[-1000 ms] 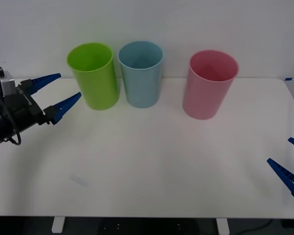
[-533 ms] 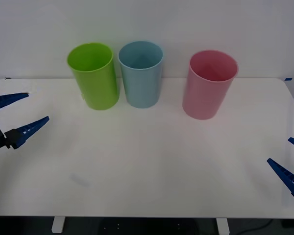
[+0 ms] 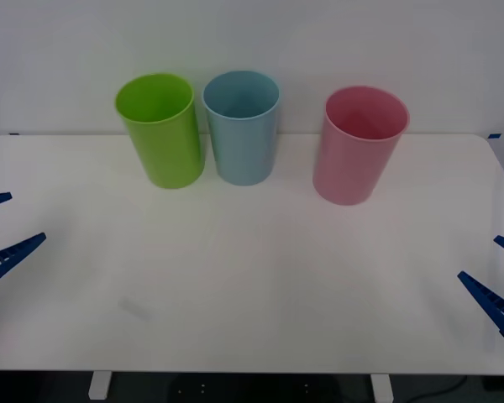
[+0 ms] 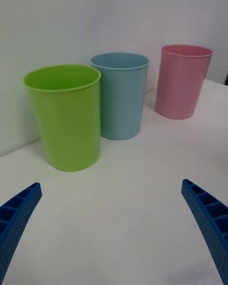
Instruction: Grasp the object on the table and drop it into the matching bin: aluminum can to the light blue bin, PET bottle to the pink bin.
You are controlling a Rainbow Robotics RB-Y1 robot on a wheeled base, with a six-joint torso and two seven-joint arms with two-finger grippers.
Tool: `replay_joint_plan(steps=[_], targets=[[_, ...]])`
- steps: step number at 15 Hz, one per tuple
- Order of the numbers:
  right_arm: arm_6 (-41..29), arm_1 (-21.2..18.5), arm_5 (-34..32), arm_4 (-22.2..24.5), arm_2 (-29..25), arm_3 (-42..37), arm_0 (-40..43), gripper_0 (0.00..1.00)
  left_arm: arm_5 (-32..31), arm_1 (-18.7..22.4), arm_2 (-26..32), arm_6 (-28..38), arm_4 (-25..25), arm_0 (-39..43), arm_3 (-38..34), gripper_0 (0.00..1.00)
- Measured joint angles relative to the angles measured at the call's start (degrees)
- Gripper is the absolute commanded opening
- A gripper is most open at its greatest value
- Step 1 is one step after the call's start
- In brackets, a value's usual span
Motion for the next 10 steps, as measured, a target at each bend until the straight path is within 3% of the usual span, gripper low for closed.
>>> replay_joint_plan(steps=[5,10], targets=[[0.0,0.0,0.0,0.0,0.0,0.0,0.0,1.0,0.06,-0.06,0.93,1.03,3.64,3.5,0.02,1.0],[0.0,0.0,0.0,0.0,0.0,0.0,0.0,1.0,0.07,0.0,0.4,1.56,3.89,4.12,0.07,1.0]])
